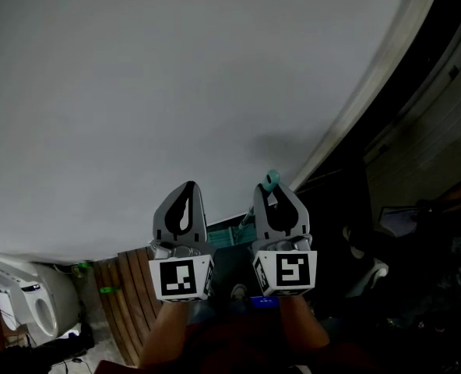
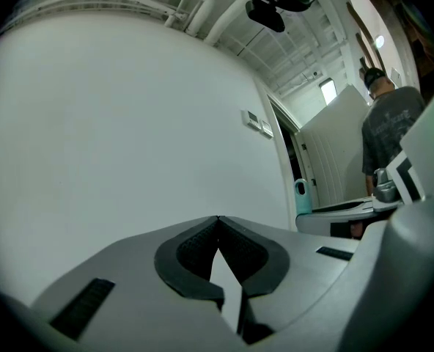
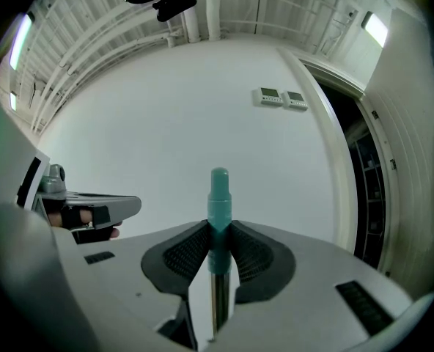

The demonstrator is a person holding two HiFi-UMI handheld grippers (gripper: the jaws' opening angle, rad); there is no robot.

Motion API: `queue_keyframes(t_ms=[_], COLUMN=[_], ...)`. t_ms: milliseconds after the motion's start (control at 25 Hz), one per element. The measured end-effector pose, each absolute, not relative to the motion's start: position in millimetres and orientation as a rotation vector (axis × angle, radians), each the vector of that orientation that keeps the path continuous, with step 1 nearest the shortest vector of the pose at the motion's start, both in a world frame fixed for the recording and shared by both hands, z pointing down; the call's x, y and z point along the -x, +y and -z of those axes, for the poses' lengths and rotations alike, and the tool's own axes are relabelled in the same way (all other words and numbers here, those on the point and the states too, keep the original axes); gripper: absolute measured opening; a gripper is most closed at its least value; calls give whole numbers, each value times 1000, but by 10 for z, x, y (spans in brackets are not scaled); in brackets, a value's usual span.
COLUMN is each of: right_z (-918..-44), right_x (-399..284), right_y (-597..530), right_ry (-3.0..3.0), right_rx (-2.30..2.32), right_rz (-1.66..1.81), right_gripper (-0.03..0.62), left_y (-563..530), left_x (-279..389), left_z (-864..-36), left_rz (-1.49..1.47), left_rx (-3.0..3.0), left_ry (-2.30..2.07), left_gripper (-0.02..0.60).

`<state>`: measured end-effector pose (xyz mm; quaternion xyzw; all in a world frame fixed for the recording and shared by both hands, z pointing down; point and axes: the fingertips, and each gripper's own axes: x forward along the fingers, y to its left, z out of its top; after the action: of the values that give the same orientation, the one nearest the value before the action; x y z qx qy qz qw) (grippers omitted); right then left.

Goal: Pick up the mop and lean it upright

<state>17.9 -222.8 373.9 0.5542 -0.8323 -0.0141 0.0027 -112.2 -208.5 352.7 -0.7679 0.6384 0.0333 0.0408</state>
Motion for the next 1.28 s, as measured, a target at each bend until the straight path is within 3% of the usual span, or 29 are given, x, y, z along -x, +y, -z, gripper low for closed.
queue_keyframes(t_ms=[1280], right_z=[-4950], right_x=[-144], right_y=[-2417], right_ry=[-2448], right_rx=[-1675], right_rz=[-165], right_gripper=[103], left_y=[-2084], left_x=[1046], left_z=[-3527], left_rz=[-66], left_rx=[2357], left_ry=[1924], left_gripper=[14])
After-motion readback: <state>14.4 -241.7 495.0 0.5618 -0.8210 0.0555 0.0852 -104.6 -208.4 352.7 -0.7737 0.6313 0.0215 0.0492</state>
